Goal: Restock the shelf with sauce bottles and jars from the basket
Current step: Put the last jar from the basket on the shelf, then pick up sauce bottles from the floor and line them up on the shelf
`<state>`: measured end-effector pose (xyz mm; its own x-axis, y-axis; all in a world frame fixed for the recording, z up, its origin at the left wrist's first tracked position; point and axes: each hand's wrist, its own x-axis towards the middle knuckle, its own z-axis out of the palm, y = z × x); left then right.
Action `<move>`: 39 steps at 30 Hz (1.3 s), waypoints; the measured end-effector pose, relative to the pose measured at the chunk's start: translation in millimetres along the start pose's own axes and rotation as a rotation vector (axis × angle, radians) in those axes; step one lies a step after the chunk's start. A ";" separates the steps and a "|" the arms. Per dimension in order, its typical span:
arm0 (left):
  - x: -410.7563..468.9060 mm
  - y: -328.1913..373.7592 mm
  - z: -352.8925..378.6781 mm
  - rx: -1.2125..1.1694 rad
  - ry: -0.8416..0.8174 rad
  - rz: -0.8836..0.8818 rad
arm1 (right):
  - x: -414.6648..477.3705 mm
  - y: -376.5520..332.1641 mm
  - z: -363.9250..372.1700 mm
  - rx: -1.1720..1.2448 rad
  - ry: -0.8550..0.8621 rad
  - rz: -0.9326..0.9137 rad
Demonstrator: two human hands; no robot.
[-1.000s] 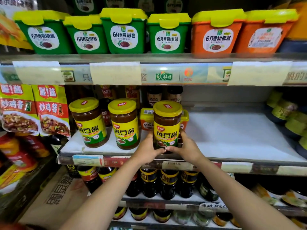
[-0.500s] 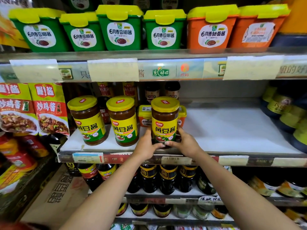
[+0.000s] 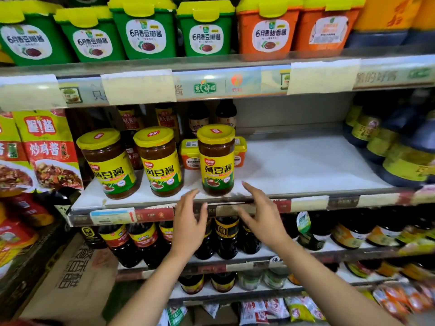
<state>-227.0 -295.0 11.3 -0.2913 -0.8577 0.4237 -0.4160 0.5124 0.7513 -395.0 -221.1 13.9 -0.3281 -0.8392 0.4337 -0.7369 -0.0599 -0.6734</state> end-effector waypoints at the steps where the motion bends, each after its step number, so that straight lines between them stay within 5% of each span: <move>1: -15.8 -3.2 4.7 0.003 0.014 0.033 | -17.4 3.4 -1.4 -0.016 0.014 -0.030; 4: -48.2 -6.4 28.4 -0.122 -0.060 -0.017 | -66.5 24.7 -9.1 -0.012 0.034 0.016; 10: -94.9 2.3 107.4 -0.409 -0.403 -0.330 | -170.9 80.9 -51.8 -0.047 0.093 0.441; 20: -208.1 71.3 234.1 -0.383 -1.025 -0.341 | -343.4 137.6 -147.0 -0.040 0.438 0.998; 30: -290.3 174.7 353.7 -0.258 -1.211 -0.308 | -457.2 220.8 -248.5 0.099 0.557 1.241; 39: -317.5 184.3 459.7 -0.145 -1.281 -0.418 | -496.1 301.2 -280.5 0.148 0.433 1.436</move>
<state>-607.2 91.4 -217.5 -0.7904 -0.2641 -0.5528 -0.5996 0.1480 0.7865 -619.9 328.8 -236.1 -0.8617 -0.0119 -0.5073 0.4089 0.5757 -0.7080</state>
